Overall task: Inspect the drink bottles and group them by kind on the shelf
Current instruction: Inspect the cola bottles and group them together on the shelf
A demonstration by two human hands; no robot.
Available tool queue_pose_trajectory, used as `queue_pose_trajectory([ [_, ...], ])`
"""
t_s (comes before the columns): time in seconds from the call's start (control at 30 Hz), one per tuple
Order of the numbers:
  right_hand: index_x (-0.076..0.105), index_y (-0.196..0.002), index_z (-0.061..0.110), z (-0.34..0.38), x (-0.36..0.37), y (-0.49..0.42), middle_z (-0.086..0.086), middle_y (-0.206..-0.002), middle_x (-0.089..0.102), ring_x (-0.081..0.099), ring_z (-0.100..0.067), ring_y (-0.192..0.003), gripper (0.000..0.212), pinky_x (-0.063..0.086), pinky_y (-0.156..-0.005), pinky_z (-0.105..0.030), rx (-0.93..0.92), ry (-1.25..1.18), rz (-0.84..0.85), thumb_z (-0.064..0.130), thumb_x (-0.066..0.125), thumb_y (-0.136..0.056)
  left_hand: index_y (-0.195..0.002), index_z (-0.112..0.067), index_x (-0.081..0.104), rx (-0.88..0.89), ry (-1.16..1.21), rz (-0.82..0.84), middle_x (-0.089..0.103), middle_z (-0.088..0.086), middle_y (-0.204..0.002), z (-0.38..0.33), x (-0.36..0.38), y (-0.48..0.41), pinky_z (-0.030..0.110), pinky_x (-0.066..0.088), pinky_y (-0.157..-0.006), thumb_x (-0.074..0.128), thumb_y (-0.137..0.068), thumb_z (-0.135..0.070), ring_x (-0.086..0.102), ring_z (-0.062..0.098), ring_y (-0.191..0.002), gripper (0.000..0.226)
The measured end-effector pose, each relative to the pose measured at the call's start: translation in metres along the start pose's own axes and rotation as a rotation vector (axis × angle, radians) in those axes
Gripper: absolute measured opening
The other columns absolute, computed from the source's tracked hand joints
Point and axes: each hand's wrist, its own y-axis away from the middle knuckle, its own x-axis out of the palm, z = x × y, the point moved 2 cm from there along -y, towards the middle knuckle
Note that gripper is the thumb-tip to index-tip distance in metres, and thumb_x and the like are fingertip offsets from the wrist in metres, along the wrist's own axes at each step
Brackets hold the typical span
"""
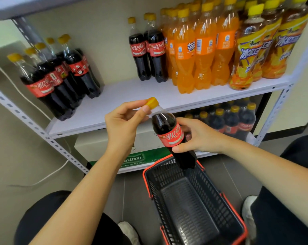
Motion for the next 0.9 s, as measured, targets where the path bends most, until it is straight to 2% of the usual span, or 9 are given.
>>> queue_pose_trajectory([
  [0.17,0.063,-0.127,0.021,0.009,0.002,0.001,0.006,-0.115,0.076,0.069,-0.009,-0.110,0.057,0.053,-0.089,-0.020,0.044,-0.185,-0.041,0.014,0.085,-0.075,-0.116,-0.013,0.071,-0.085,-0.010,0.189,0.078,0.002,-0.111,0.008,0.002,-0.001,0.029,0.059,-0.082,0.066,-0.094,-0.002,0.073,0.021,-0.106,0.025],
  [0.23,0.062,-0.130,0.018,0.012,0.000,0.000,0.000,-0.116,0.076,0.070,-0.014,-0.111,0.059,0.055,-0.090,-0.025,0.048,-0.303,-0.086,0.016,0.081,-0.075,-0.119,-0.015,0.071,-0.131,-0.035,0.265,0.076,0.000,-0.116,0.012,0.003,0.000,0.029,0.059,-0.084,0.067,-0.094,-0.006,0.071,0.019,-0.110,0.027],
  [0.4,0.059,-0.132,0.013,0.020,-0.004,-0.001,-0.010,-0.115,0.074,0.073,-0.026,-0.106,0.060,0.060,-0.079,-0.036,0.071,-0.543,-0.235,0.021,0.080,-0.076,-0.129,-0.018,0.066,-0.242,-0.169,0.422,0.074,0.005,-0.121,0.025,0.008,0.009,0.037,0.058,-0.094,0.071,-0.089,-0.020,0.070,0.025,-0.113,0.040],
  [0.47,0.059,-0.131,0.012,0.024,-0.007,0.000,-0.011,-0.117,0.073,0.072,-0.028,-0.107,0.057,0.061,-0.084,-0.041,0.073,-0.580,-0.320,0.021,0.076,-0.078,-0.130,-0.027,0.064,-0.283,-0.212,0.456,0.072,0.005,-0.123,0.027,0.013,0.014,0.033,0.057,-0.094,0.076,-0.082,-0.028,0.070,0.026,-0.110,0.049],
  [0.53,0.058,-0.128,0.012,0.027,-0.009,0.000,-0.013,-0.116,0.071,0.071,-0.030,-0.106,0.054,0.060,-0.084,-0.042,0.077,-0.634,-0.377,0.024,0.074,-0.078,-0.127,-0.038,0.062,-0.292,-0.279,0.483,0.070,0.002,-0.122,0.029,0.017,0.017,0.022,0.055,-0.084,0.080,-0.079,-0.029,0.069,0.022,-0.102,0.052],
  [0.6,0.058,-0.128,0.013,0.029,-0.011,-0.001,-0.013,-0.118,0.069,0.068,-0.033,-0.110,0.054,0.059,-0.091,-0.046,0.094,-0.673,-0.416,0.028,0.073,-0.078,-0.127,-0.041,0.060,-0.280,-0.313,0.496,0.070,0.000,-0.122,0.030,0.019,0.018,0.018,0.054,-0.077,0.084,-0.079,-0.024,0.069,0.023,-0.098,0.057],
  [0.67,0.056,-0.132,0.012,0.031,-0.013,0.000,-0.013,-0.121,0.068,0.065,-0.035,-0.119,0.059,0.055,-0.100,-0.051,0.122,-0.714,-0.454,0.031,0.072,-0.079,-0.134,-0.038,0.058,-0.237,-0.323,0.501,0.070,-0.004,-0.122,0.028,0.020,0.020,0.023,0.056,-0.078,0.089,-0.075,-0.020,0.069,0.025,-0.104,0.069],
  [0.8,0.052,-0.142,0.006,0.035,-0.018,0.001,-0.020,-0.134,0.065,0.066,-0.035,-0.119,0.071,0.058,-0.096,-0.048,0.151,-0.795,-0.492,0.037,0.070,-0.080,-0.145,-0.022,0.054,-0.126,-0.273,0.464,0.068,0.001,-0.127,0.022,0.023,0.025,0.034,0.061,-0.082,0.091,-0.071,-0.007,0.069,0.024,-0.108,0.084],
  [0.9,0.052,-0.142,0.005,0.037,-0.017,0.002,-0.021,-0.134,0.066,0.066,-0.034,-0.120,0.075,0.058,-0.096,-0.048,0.178,-0.855,-0.502,0.042,0.069,-0.080,-0.146,-0.018,0.053,-0.034,-0.273,0.410,0.067,0.004,-0.130,0.018,0.024,0.029,0.032,0.061,-0.084,0.091,-0.070,-0.004,0.071,0.024,-0.102,0.086],
])
